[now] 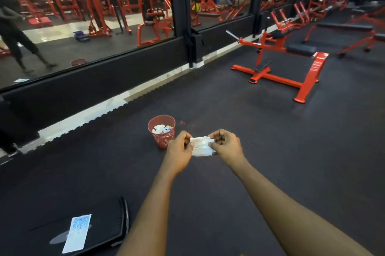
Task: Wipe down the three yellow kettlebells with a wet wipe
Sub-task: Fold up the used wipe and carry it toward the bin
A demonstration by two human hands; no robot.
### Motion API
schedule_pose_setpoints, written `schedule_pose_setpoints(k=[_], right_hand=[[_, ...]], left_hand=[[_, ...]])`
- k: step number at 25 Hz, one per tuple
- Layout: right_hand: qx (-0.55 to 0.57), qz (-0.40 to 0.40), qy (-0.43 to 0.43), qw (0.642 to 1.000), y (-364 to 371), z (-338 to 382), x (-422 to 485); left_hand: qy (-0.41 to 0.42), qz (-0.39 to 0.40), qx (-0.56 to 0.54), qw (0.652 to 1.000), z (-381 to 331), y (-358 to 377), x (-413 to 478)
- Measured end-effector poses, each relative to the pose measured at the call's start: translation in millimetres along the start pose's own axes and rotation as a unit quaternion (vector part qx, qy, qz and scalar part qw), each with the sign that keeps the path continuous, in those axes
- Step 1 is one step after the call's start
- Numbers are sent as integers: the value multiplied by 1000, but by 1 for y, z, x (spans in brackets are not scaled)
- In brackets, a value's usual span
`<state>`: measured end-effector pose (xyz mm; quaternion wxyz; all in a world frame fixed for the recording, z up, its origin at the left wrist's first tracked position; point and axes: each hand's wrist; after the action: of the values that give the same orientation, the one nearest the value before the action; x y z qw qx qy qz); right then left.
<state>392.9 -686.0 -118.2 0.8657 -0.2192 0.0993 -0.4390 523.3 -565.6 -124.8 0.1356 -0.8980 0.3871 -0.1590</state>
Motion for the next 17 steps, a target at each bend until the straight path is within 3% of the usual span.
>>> schedule_pose_setpoints(k=[10,17], right_hand=[[-9,133,-50,990,38,11,257],[-25,159,-49,986,123,25,415]], left_hand=[[-81,-136,25,987,34,10,202],[-100,-153,8,983,108,-31,351]])
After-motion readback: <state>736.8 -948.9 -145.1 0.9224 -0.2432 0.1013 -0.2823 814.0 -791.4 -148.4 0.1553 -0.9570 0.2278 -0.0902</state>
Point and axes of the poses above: each hand's wrist, its own x-axis towards the middle knuckle, its own y-axis out of the palm, z = x × y, and after that the axes turned 13 degrees about -x, right-handed
